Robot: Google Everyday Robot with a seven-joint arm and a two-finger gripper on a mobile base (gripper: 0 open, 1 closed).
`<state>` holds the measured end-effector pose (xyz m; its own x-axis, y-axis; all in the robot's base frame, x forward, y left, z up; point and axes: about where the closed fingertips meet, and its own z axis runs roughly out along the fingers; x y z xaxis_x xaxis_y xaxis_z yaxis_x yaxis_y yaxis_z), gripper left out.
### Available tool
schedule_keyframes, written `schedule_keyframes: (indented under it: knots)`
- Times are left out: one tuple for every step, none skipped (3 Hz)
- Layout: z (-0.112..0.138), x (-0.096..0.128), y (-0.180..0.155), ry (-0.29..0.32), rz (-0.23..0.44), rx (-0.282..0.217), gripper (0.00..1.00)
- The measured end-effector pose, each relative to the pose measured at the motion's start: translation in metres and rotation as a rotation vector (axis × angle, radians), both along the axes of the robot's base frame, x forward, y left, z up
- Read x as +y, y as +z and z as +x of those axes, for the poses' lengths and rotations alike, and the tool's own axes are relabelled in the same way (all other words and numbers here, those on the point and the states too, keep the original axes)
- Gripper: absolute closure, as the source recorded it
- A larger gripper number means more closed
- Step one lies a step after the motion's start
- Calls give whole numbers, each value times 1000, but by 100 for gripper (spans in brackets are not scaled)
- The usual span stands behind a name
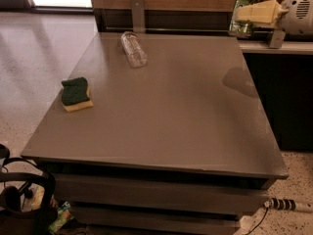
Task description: Place green can upright
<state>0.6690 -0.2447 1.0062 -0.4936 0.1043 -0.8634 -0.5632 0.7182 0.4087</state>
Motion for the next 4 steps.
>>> schedule_keyframes:
  knots:
    - [-14,14,4,150,-48,-121,100]
    - [-30,26,-5,220,-69,-162,100]
    - [-57,34,1,206,-97,-225,100]
    - [-67,45,-24,134,-69,-265,100]
